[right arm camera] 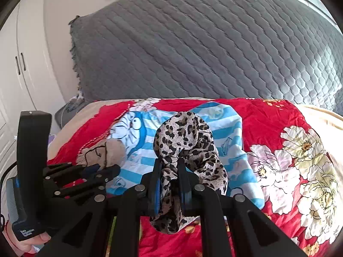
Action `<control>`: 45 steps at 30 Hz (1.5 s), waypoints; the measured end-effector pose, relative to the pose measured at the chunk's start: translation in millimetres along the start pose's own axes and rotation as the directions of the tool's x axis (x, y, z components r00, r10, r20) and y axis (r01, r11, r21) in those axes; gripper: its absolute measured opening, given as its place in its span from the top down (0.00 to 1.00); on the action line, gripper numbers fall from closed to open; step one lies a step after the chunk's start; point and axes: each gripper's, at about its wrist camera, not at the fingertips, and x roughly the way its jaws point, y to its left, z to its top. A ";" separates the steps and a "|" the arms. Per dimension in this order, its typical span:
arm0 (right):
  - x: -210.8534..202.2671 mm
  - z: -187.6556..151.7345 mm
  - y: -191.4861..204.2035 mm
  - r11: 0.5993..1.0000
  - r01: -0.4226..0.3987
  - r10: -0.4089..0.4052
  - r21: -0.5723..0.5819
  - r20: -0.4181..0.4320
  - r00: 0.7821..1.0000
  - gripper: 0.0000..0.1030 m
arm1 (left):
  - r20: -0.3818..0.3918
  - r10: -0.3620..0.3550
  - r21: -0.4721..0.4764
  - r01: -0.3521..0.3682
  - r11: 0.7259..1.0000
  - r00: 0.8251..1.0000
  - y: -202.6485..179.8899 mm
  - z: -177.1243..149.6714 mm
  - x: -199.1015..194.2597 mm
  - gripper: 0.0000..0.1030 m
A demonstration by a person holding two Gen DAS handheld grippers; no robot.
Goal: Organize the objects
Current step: 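Lift both scrunchies and carry them over the striped shirt in the tray, then lower both scrunchies onto the shirt and open both tools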
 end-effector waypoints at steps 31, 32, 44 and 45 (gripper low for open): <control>67.8 -11.0 -29.8 0.993 -0.004 0.014 0.119 -0.082 0.997 0.87 | -0.068 -0.008 -0.029 0.006 1.000 0.998 -1.6 9.0 71.1 0.88; 70.6 -11.7 -31.3 0.991 -0.015 0.027 0.131 -0.091 0.995 0.87 | -0.069 -0.007 -0.028 0.006 1.000 0.998 -2.0 9.1 72.4 0.87; 92.4 -25.1 -31.9 0.992 0.018 0.001 0.123 -0.152 0.988 0.85 | -0.071 0.003 -0.025 -0.005 1.000 0.997 -4.8 8.1 82.9 0.80; 93.7 -26.0 -31.3 0.992 0.019 0.000 0.121 -0.158 0.987 0.85 | -0.068 0.004 -0.025 -0.006 1.000 0.998 -4.6 7.7 82.6 0.80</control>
